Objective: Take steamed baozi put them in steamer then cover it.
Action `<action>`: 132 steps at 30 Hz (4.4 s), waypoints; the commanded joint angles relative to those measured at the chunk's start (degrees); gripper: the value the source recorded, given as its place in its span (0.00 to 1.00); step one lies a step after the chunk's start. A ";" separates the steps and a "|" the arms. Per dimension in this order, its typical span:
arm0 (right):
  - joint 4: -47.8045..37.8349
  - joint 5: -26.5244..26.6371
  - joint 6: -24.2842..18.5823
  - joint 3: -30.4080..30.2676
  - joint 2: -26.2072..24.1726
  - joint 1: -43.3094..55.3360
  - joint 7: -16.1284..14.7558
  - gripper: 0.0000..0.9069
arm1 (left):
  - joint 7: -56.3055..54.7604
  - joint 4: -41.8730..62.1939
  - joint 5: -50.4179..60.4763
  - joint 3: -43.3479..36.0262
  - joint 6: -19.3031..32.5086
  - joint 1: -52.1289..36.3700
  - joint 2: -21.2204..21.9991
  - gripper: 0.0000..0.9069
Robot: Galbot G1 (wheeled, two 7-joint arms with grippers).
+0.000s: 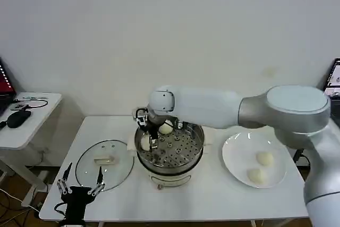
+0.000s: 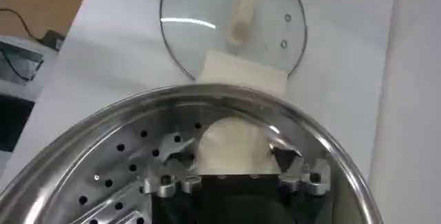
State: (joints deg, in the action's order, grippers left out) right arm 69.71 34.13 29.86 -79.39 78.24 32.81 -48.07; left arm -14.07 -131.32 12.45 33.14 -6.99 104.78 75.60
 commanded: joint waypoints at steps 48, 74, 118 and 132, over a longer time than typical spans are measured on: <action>28.02 -42.64 -13.78 44.62 -63.21 -51.85 -4.80 1.00 | 0.76 3.63 5.69 -3.08 -0.12 3.09 -1.56 1.00; 13.65 -39.04 -13.15 42.21 -53.03 -49.84 -6.30 0.91 | 0.65 4.00 5.65 -2.43 -0.18 2.99 -1.32 1.00; 12.13 -30.44 -18.52 37.41 -52.46 -22.40 -16.97 0.72 | -0.46 4.14 5.63 -1.72 0.80 3.48 -0.84 1.00; 17.05 -27.89 -21.30 23.27 -39.99 -2.57 -14.36 0.72 | -0.74 3.76 5.00 0.16 0.81 3.58 -0.04 1.00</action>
State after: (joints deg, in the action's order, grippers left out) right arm 85.12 3.81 10.10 -49.58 31.75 18.50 -62.90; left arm -14.80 -127.48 17.59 32.95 -6.16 108.34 75.57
